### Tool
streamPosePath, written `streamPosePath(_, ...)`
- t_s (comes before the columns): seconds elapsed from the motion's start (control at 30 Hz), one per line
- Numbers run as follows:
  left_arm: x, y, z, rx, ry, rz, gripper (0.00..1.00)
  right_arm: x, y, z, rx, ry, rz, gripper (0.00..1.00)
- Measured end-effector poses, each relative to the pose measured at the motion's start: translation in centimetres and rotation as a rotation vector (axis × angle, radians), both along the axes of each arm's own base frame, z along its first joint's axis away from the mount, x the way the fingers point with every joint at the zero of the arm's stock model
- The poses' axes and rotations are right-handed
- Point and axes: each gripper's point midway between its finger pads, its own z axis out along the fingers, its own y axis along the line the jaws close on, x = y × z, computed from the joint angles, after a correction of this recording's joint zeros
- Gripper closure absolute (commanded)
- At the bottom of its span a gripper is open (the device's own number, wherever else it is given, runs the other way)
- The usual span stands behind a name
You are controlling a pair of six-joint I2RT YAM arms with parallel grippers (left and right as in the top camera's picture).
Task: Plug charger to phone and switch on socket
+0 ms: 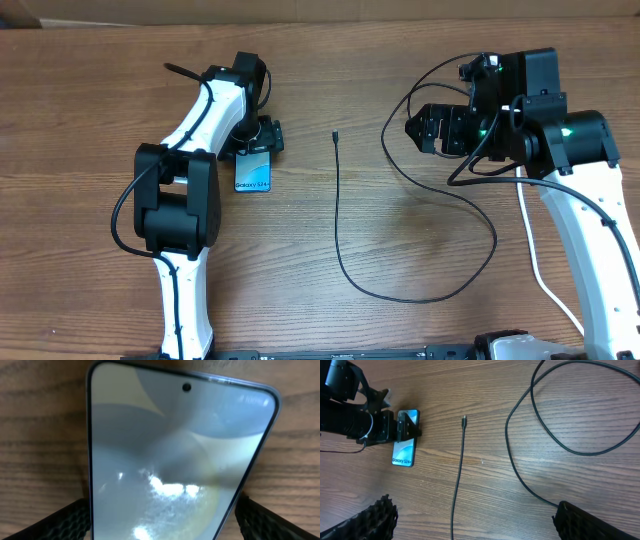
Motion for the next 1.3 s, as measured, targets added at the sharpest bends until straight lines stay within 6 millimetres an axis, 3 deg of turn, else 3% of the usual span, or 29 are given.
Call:
streamPosePath(0.33,1.0,0.2,0.0,0.017,-0.041,-0.037,0.13,0.6,0.1,-1.5,-0.006,0.044,0.001,0.0)
streamPosePath(0.7,1.6,0.4,0.0,0.034,-0.066,-0.103,0.15,0.8,0.1,-1.4,-0.004,0.033,0.0,0.0)
streamPosePath(0.97,1.8,0.0,-0.2,0.009,-0.078,-0.111,0.34,0.9,0.2,-1.3,-0.003,0.027,0.001,0.0)
streamPosePath(1.3,1.7,0.0,-0.1,0.01,-0.073,-0.111,0.47,1.1,0.2,-1.2,-0.002,0.019,0.0,0.0)
